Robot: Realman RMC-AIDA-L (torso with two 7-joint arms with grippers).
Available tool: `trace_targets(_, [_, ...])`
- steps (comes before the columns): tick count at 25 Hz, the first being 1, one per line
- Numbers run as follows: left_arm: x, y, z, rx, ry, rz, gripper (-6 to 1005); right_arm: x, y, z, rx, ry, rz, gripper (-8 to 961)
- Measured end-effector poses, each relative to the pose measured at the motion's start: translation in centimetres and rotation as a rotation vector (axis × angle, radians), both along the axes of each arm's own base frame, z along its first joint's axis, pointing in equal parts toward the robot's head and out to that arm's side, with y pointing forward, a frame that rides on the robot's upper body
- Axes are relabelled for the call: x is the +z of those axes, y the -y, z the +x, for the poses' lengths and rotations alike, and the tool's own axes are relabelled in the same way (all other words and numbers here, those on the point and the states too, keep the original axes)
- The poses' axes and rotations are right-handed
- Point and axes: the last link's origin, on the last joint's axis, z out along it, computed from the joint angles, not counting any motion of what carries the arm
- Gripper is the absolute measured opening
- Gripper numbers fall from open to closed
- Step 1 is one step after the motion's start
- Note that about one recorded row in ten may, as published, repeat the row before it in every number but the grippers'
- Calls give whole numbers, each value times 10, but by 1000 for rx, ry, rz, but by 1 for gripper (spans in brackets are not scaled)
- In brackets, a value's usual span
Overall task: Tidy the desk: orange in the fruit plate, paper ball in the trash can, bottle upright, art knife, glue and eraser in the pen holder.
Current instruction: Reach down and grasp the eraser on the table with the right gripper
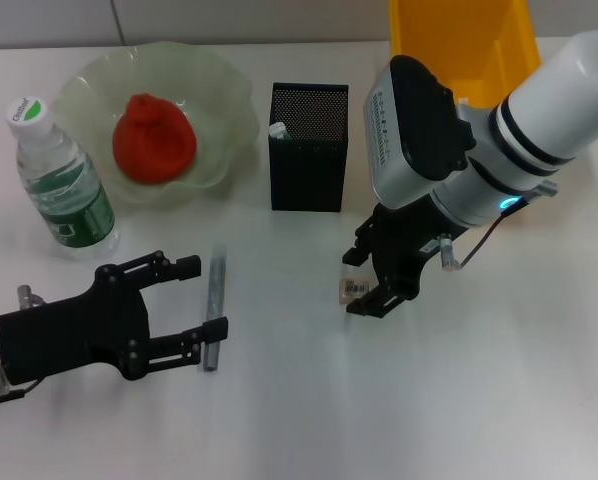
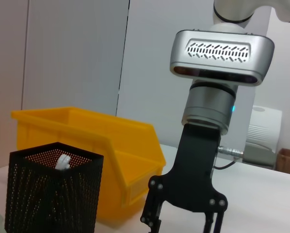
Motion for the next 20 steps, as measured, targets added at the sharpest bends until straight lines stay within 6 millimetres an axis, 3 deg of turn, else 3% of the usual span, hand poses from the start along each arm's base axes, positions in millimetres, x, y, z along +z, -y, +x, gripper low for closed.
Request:
trace_targets(3, [0,0,0,0,1,-1,799,-2,-1,2,-4,4,4,718])
trace_targets(14, [1,-1,1,-4,3,3,798,-4,-1,3,-4,2,-4,515])
trace_targets(20, [1,-1,2,-7,7,1,799,-4,-1,4,-4,5,-4,304])
